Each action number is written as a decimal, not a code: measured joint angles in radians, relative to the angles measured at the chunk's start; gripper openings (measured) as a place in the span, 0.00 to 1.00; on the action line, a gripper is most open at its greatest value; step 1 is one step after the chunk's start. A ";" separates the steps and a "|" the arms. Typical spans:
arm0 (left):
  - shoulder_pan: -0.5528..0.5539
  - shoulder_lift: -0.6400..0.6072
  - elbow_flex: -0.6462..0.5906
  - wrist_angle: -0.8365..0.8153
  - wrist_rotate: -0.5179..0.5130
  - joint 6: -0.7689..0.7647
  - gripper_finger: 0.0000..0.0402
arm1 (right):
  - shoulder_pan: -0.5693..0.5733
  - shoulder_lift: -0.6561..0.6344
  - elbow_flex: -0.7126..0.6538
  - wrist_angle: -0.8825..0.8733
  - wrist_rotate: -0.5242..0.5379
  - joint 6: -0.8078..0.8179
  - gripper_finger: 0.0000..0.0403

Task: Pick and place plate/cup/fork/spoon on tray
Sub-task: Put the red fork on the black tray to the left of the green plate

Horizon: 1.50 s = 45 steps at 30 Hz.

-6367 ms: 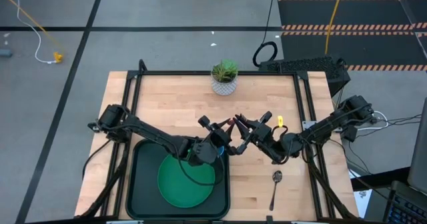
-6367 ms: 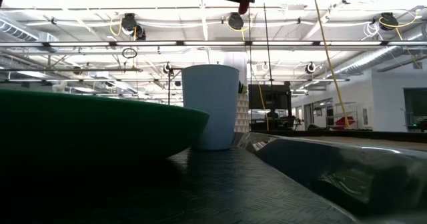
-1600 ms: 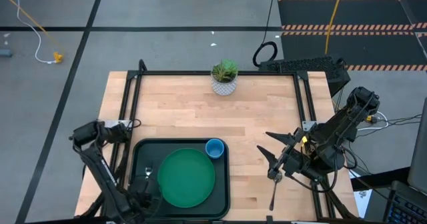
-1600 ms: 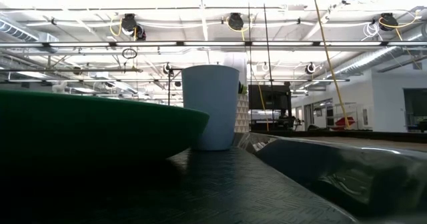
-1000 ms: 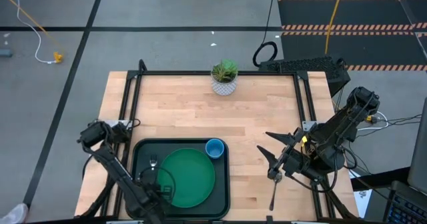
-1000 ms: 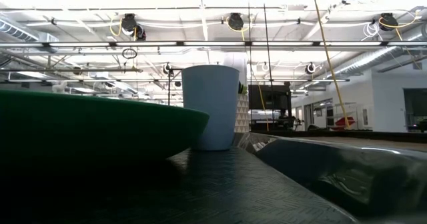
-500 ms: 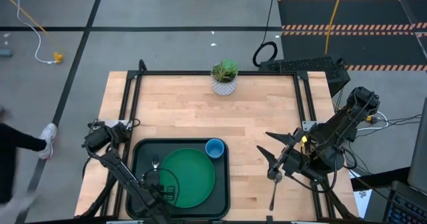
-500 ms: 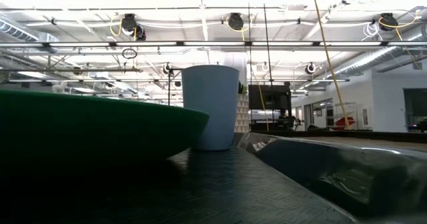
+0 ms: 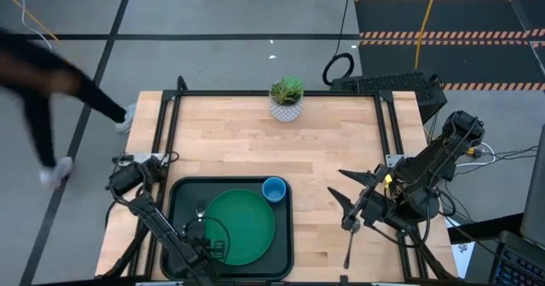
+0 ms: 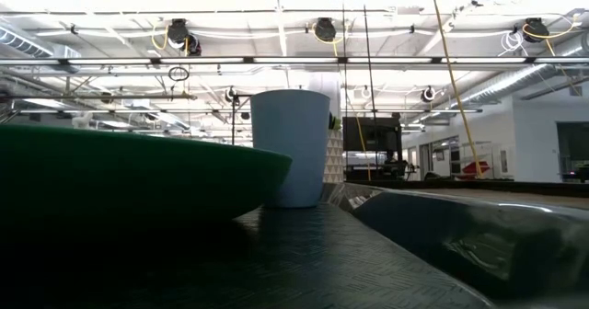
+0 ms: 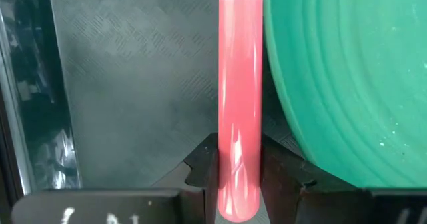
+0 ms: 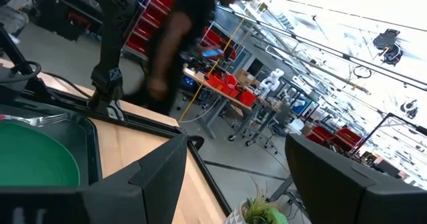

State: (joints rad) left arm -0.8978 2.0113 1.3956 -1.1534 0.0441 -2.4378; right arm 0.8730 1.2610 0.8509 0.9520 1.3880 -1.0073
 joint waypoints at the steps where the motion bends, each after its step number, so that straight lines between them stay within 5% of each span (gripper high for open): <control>1: 0.000 0.000 0.000 -0.001 0.000 0.000 0.22 | 0.000 0.000 0.000 0.000 0.000 0.000 0.61; 32: 0.001 -0.007 -0.092 0.137 -0.022 -0.003 0.23 | 0.000 0.000 0.000 0.000 0.001 -0.002 0.61; 45: 0.004 -0.004 -0.092 0.121 -0.010 -0.005 0.45 | 0.000 0.000 0.000 -0.001 0.002 -0.001 0.61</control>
State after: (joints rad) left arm -0.8934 2.0075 1.3033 -1.0328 0.0345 -2.4426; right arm 0.8734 1.2610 0.8509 0.9512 1.3895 -1.0084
